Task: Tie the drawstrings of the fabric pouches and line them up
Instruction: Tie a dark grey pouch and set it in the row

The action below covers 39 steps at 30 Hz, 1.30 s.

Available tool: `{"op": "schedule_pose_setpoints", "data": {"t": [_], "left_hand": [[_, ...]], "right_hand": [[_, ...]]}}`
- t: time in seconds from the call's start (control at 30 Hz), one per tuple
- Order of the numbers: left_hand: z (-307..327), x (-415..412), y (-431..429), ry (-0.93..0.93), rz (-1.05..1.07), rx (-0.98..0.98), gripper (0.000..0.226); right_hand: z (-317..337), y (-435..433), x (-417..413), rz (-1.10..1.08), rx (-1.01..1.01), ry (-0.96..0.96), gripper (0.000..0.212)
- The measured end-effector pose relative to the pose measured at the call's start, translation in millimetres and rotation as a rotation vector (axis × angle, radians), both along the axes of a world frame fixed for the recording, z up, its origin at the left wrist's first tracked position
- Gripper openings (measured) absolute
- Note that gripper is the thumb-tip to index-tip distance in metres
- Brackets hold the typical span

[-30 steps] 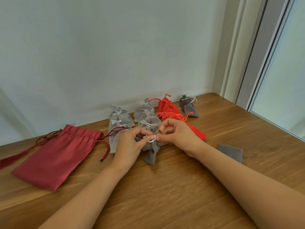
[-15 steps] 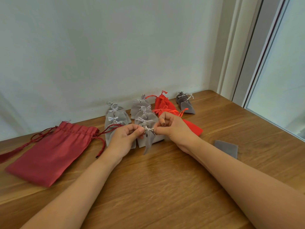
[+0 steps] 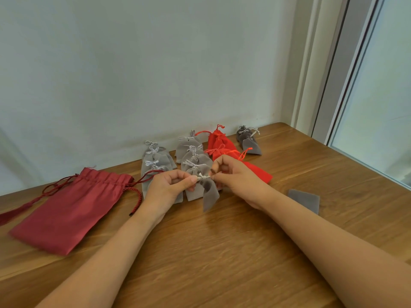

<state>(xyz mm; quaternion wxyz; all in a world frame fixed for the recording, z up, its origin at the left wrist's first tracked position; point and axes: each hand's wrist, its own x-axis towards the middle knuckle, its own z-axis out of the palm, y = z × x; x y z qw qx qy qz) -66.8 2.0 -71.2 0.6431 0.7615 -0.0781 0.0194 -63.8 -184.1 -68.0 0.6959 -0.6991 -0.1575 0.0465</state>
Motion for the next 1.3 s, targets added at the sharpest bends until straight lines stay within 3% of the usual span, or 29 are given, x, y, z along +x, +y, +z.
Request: {"op": "schedule_pose_setpoints", "data": {"t": [0.07,0.13,0.2,0.3,0.47,0.57,0.63,0.77,0.9,1.13,1.3], "left_hand": [[2,-2,-1,0.017,0.006,-0.045,0.005],[2,-2,0,0.010,0.022,-0.046,0.006],[1,-1,0,0.004,0.025,-0.035,0.008],[0,-1,-1,-0.006,0.022,-0.055,0.008],[-1,0,-2,-0.016,0.004,-0.018,0.033],[-3,0,-3,-0.042,0.012,0.132,0.016],[-5,1,-4,-0.071,0.006,0.218,0.008],[-6,2,-1,-0.075,-0.005,0.254,0.007],[-7,3,-1,-0.072,-0.008,0.269,0.006],[-9,5,0,-0.074,-0.027,0.286,0.002],[-9,3,-2,-0.065,-0.052,0.280,0.013]], "right_hand": [[2,1,-2,-0.003,0.000,0.066,0.007],[3,0,-2,-0.015,-0.085,0.070,0.026],[3,-1,-3,-0.056,-0.291,-0.027,0.038],[5,-2,-5,-0.089,-0.518,-0.161,0.028],[25,-24,5,-0.349,-0.277,-0.199,0.025],[31,-57,21,-0.563,0.061,-0.066,0.023],[28,-76,34,-0.683,0.177,0.007,0.023],[7,-96,58,-0.823,0.101,0.176,0.026],[-1,-96,74,-0.806,0.066,0.228,0.026],[4,-106,74,-0.688,-0.341,0.147,0.020],[41,-127,40,-0.299,-0.836,0.244,0.037]]}}
